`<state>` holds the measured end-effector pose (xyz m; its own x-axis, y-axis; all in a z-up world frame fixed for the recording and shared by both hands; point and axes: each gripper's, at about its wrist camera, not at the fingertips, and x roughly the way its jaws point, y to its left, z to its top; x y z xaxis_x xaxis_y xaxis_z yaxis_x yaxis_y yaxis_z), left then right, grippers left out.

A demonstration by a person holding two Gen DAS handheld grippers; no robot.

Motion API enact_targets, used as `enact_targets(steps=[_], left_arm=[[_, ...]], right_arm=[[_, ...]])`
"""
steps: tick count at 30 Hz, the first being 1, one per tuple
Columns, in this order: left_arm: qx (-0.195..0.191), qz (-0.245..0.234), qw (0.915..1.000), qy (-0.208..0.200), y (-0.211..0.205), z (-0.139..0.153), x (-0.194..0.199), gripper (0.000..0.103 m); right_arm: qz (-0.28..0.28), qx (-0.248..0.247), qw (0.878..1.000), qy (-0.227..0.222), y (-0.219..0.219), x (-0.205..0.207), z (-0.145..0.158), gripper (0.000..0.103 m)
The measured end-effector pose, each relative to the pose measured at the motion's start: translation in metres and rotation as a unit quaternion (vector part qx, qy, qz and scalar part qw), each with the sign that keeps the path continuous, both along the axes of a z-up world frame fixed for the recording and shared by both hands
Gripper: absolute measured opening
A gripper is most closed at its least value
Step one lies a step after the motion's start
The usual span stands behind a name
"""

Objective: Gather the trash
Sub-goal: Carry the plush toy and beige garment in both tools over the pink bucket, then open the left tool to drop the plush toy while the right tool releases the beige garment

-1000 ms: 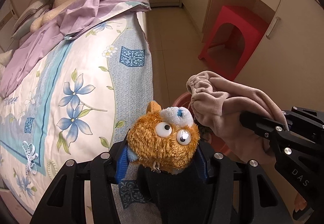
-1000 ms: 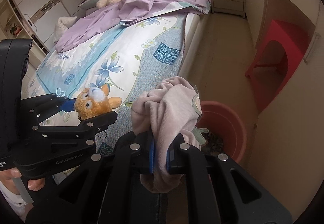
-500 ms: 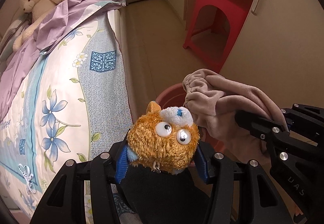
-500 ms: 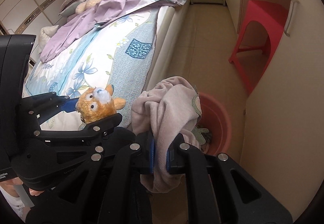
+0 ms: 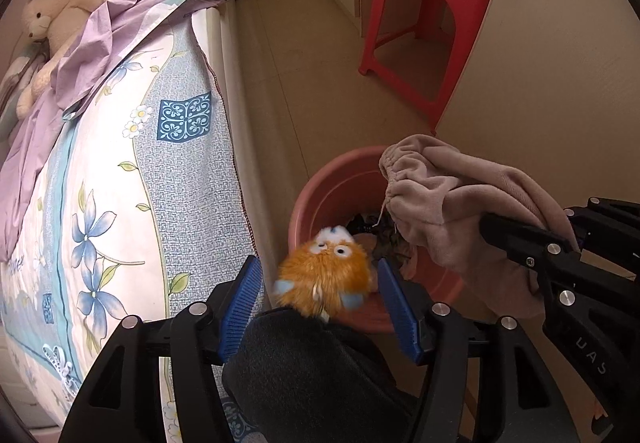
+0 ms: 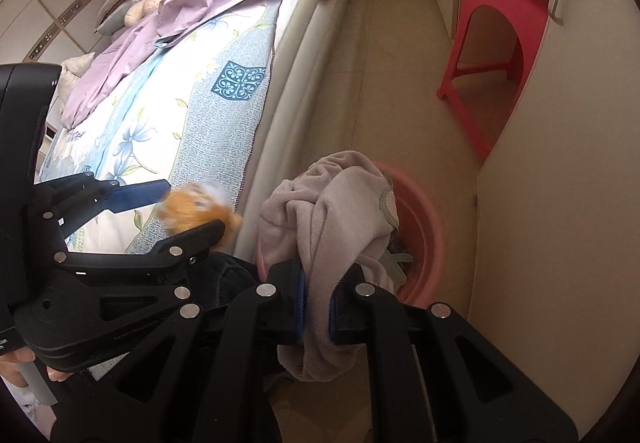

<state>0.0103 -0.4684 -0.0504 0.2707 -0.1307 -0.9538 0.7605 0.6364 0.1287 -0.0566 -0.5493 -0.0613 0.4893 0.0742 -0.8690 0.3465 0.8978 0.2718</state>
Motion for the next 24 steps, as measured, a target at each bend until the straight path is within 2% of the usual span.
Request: enact_targets(steps=[3, 14, 21, 23, 24], left_arm=[[0.003, -0.002, 1.0, 0.0, -0.002, -0.003, 0.001, 0.071], [-0.003, 0.009, 1.0, 0.002, 0.008, -0.004, 0.007, 0.079], [-0.008, 0.03, 0.9995, 0.0, 0.023, -0.001, 0.017, 0.083], [-0.01, 0.036, 0.9993, -0.001, 0.027, 0.0, 0.019, 0.085], [-0.011, 0.039, 0.9992, -0.002, 0.03, 0.001, 0.021, 0.085]], right_arm=[[0.0, 0.0, 1.0, 0.005, -0.003, 0.001, -0.005, 0.008], [0.004, -0.002, 1.0, 0.02, -0.005, 0.006, -0.018, 0.008], [0.021, -0.021, 0.999, 0.022, 0.005, 0.02, -0.022, 0.02], [0.026, -0.022, 0.999, 0.024, 0.007, 0.025, -0.024, 0.026], [0.027, -0.024, 0.999, 0.024, 0.009, 0.026, -0.024, 0.033]])
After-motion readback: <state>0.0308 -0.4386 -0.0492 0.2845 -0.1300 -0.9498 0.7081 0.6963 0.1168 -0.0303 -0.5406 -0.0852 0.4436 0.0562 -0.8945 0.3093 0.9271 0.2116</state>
